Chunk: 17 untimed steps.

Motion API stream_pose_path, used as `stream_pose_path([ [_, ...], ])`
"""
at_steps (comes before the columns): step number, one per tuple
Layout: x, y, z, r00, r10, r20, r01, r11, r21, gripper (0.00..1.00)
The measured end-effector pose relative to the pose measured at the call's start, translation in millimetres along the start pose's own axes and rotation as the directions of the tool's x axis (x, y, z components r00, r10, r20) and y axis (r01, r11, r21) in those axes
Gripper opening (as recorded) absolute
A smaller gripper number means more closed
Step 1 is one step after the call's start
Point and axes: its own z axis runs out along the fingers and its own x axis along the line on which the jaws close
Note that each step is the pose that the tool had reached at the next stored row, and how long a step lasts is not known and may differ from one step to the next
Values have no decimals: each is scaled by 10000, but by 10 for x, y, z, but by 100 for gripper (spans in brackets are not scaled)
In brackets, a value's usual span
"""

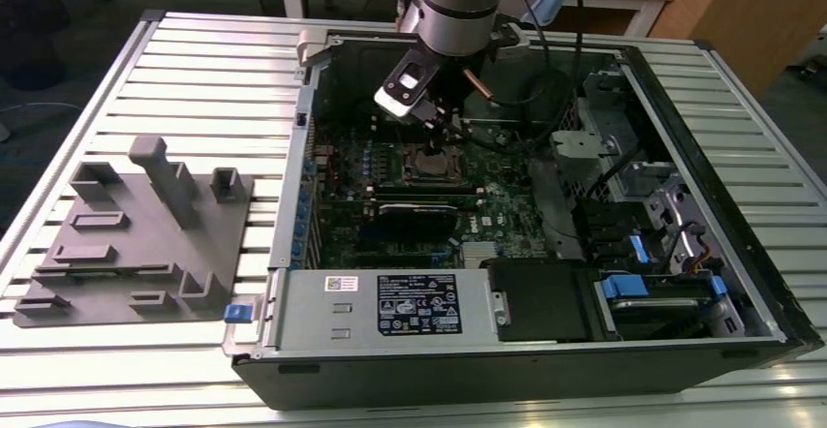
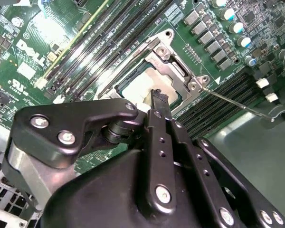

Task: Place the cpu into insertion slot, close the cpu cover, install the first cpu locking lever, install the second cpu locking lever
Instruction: 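Close the cpu cover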

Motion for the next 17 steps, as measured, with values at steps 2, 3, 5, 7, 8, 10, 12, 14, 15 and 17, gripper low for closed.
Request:
stream_pose_path([
  [2, 0, 0, 0, 10000, -1, -1, 1, 10000, 0, 11],
  [3, 0, 0, 0, 10000, -2, 0, 2, 10000, 0, 11],
  [5, 0, 0, 1, 10000, -28, -2, 28, 10000, -1, 11],
  [7, 1, 1, 1, 9997, -233, -15, 233, 9997, 0, 11],
  [8, 1, 0, 1, 9993, -374, -22, 374, 9993, 1, 11],
  [10, 0, 0, 2, 9976, -699, -31, 699, 9976, 6, 11],
  [12, 0, 0, 3, 9943, -1062, -35, 1062, 9943, 14, 11],
  [14, 0, 0, 5, 9900, -1413, -39, 1413, 9900, 21, 11],
  [15, 0, 0, 6, 9873, -1590, -42, 1590, 9873, 24, 11],
  [17, 0, 0, 7, 9809, -1944, -46, 1944, 9809, 31, 11],
])
